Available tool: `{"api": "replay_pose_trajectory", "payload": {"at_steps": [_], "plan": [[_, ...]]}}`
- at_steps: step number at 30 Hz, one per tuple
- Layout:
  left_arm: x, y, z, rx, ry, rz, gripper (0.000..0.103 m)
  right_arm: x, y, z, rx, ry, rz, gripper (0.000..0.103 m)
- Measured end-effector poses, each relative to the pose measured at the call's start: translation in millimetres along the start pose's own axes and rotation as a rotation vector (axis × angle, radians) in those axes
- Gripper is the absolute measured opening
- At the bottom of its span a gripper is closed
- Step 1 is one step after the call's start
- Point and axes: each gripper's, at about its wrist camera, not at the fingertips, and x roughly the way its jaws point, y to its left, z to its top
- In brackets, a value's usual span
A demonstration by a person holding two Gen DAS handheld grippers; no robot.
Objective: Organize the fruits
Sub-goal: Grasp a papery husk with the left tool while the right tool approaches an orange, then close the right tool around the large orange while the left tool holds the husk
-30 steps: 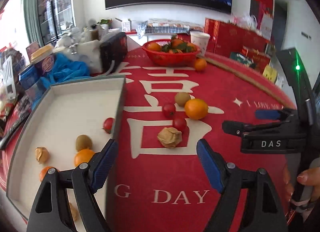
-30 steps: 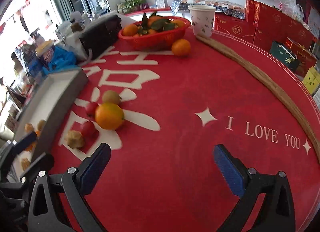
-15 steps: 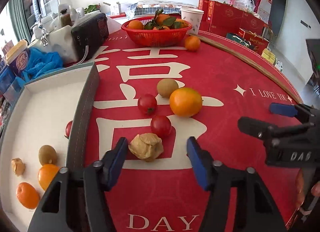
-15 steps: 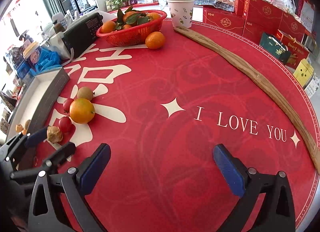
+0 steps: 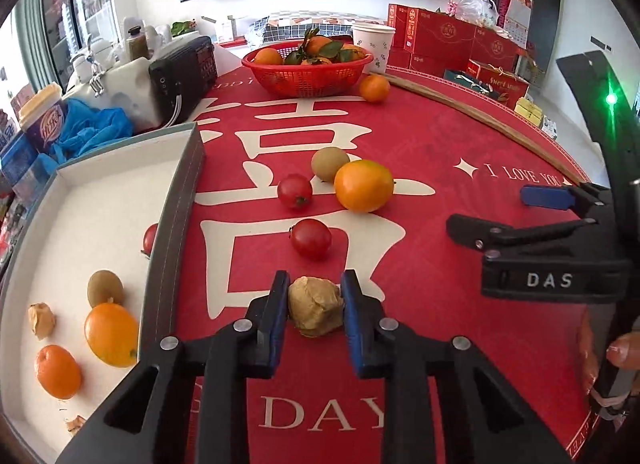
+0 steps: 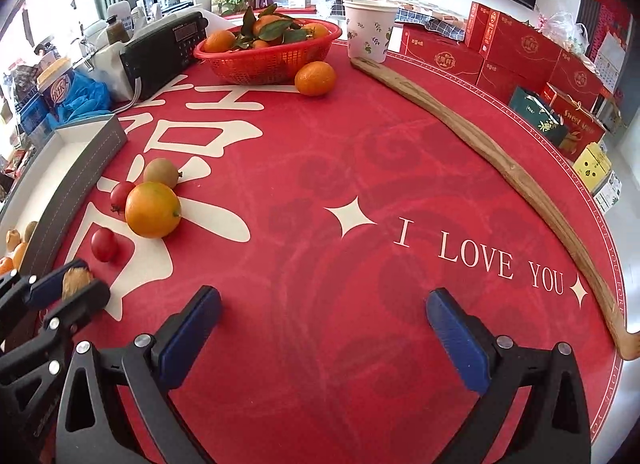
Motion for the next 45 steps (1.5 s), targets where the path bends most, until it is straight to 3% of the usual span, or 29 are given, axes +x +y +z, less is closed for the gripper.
{"api": "replay_pose_trajectory", "payload": {"at_steps": [9, 25, 26, 27, 30, 31, 45], "plan": [[-3, 1, -4, 0.003, -0.001, 0.017, 0.029, 3, 35, 2, -0.085, -0.024, 0.056, 0.103], [-6, 3, -8, -0.002, -0.001, 0.015, 0.029, 33, 86, 42, -0.188, -0.031, 0.123, 0.103], [-6, 3, -8, -0.003, -0.001, 0.015, 0.029, 32, 85, 42, -0.187, -0.033, 0.121, 0.101], [-6, 3, -8, -0.003, -0.001, 0.015, 0.029, 31, 86, 42, -0.189, -0.041, 0.122, 0.093], [-6, 4, -8, -0.003, -0.001, 0.013, 0.029, 23, 89, 42, -0.199, -0.074, 0.134, 0.049], [-6, 4, -8, -0.003, -0.001, 0.013, 0.029, 21, 91, 42, -0.207, -0.081, 0.139, 0.042], [-6, 5, -8, -0.004, 0.000, 0.013, 0.029, 3, 69, 16, -0.158, -0.099, 0.162, 0.039]]}}
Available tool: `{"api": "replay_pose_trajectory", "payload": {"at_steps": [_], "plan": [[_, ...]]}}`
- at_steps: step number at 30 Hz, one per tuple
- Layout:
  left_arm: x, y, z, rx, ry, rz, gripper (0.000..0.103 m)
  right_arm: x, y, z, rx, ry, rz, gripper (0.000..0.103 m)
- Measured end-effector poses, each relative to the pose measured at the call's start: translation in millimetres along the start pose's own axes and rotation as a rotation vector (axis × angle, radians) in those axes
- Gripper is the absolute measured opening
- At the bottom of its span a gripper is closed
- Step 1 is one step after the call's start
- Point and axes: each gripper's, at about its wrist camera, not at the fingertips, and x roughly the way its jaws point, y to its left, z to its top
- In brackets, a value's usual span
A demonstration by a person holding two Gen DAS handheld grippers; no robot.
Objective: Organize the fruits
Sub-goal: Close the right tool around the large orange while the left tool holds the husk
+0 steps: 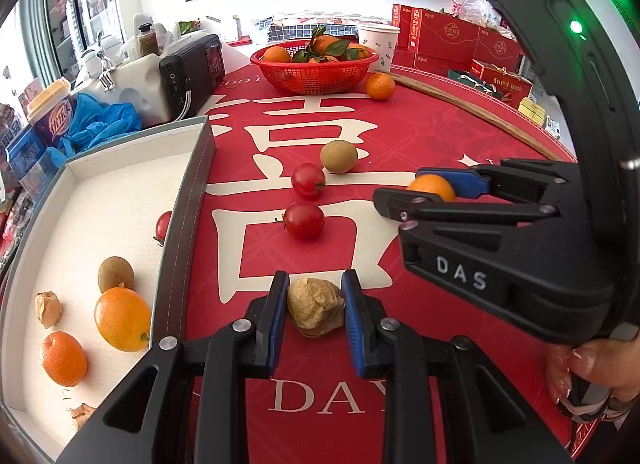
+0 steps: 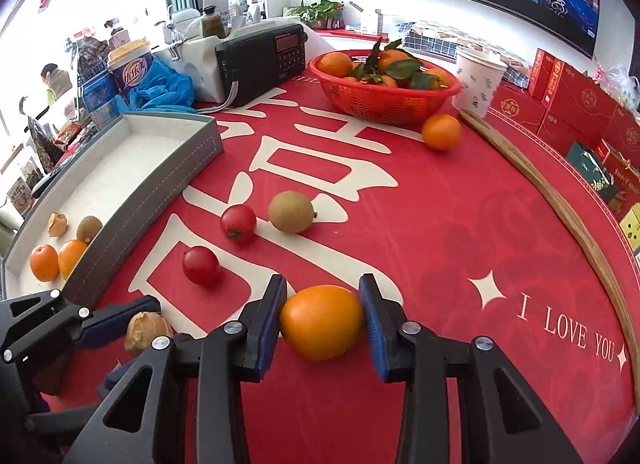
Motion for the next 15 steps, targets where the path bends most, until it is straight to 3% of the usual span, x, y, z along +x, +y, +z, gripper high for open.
{"api": "replay_pose_trajectory", "payload": {"at_steps": [15], "plan": [[0.2, -0.1, 0.4, -0.002, 0.001, -0.002, 0.029, 1.2, 0.1, 0.9, -0.001, 0.001, -0.016, 0.039]]}}
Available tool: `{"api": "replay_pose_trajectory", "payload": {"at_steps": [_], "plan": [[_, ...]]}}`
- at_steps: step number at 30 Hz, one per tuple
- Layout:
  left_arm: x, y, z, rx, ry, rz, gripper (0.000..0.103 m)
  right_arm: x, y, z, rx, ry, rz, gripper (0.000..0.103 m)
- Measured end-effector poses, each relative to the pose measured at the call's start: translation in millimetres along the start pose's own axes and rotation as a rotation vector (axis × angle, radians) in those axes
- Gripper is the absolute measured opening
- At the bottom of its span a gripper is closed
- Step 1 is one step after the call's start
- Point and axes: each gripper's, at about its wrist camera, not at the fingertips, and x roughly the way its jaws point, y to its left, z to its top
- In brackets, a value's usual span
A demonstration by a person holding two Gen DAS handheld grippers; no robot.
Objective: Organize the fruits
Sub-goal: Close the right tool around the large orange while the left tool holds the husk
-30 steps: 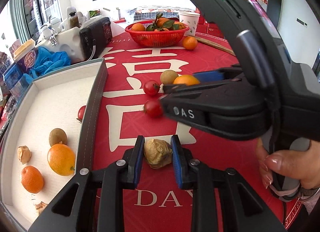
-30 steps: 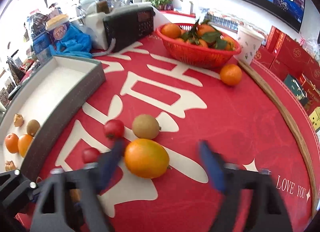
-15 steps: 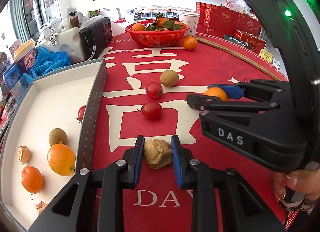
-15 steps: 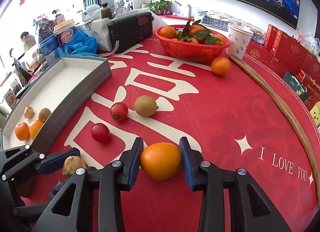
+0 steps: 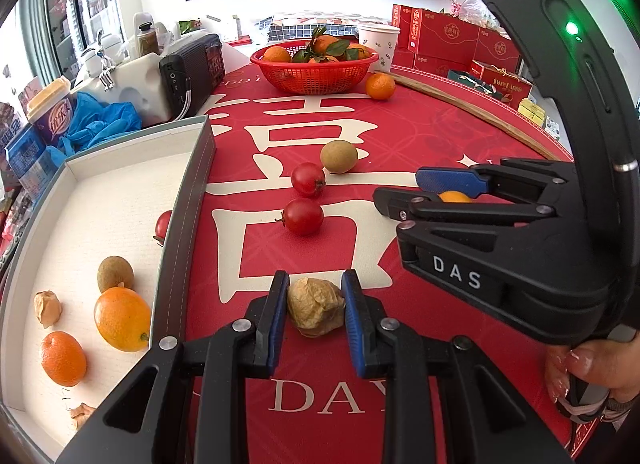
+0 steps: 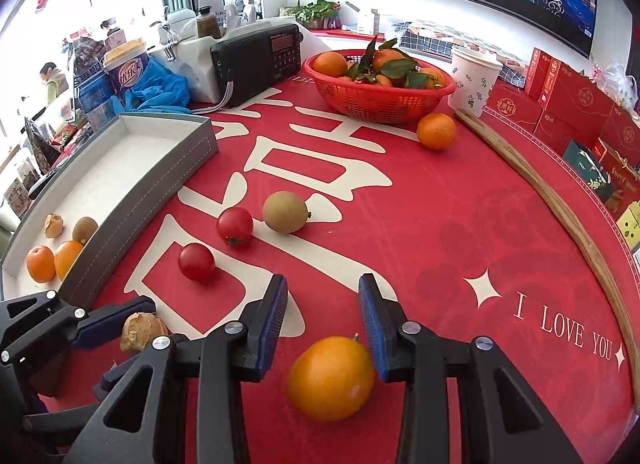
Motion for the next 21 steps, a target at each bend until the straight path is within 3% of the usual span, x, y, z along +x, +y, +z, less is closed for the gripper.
{"api": "replay_pose_trajectory", "payload": {"at_steps": [21], "plan": [[0.3, 0.0, -0.3, 0.000, 0.000, 0.000, 0.029, 0.3, 0.3, -0.2, -0.003, 0.000, -0.004, 0.039]]}}
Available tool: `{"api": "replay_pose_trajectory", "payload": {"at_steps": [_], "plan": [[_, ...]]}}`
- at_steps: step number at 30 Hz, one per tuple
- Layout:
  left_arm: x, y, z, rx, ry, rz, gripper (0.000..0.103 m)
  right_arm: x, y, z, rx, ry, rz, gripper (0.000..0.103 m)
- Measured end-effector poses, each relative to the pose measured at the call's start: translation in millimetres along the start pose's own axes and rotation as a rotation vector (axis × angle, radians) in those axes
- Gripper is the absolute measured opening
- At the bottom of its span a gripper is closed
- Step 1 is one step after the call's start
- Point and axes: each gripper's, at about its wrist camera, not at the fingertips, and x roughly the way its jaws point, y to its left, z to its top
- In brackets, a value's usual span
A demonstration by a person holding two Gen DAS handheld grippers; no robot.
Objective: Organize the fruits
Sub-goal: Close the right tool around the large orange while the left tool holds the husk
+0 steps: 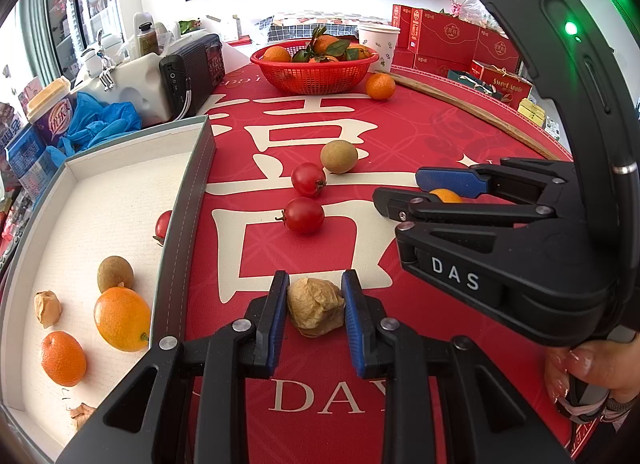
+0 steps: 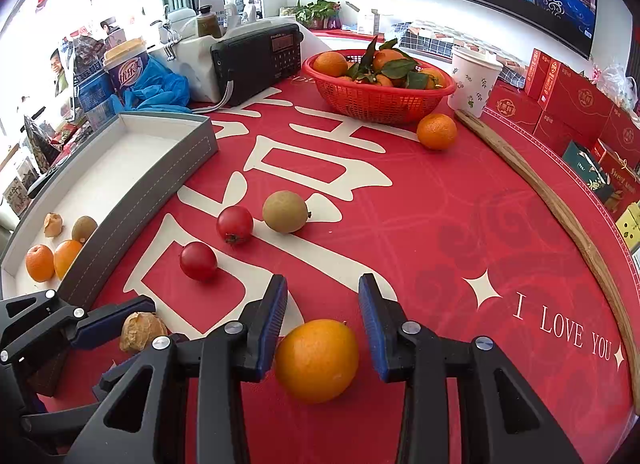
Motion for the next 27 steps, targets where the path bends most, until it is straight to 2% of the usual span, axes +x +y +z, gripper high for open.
{"api": "replay_pose_trajectory", "payload": {"at_steps": [17, 27], "plan": [[1, 0, 0, -0.004, 0.000, -0.004, 0.029, 0, 0, 0, 0.003, -0.001, 0.004, 0.039], [-1, 4, 0, -0.030, -0.005, -0.029, 0.029, -5, -13, 1, 0.066, -0.014, 0.028, 0.039]]}}
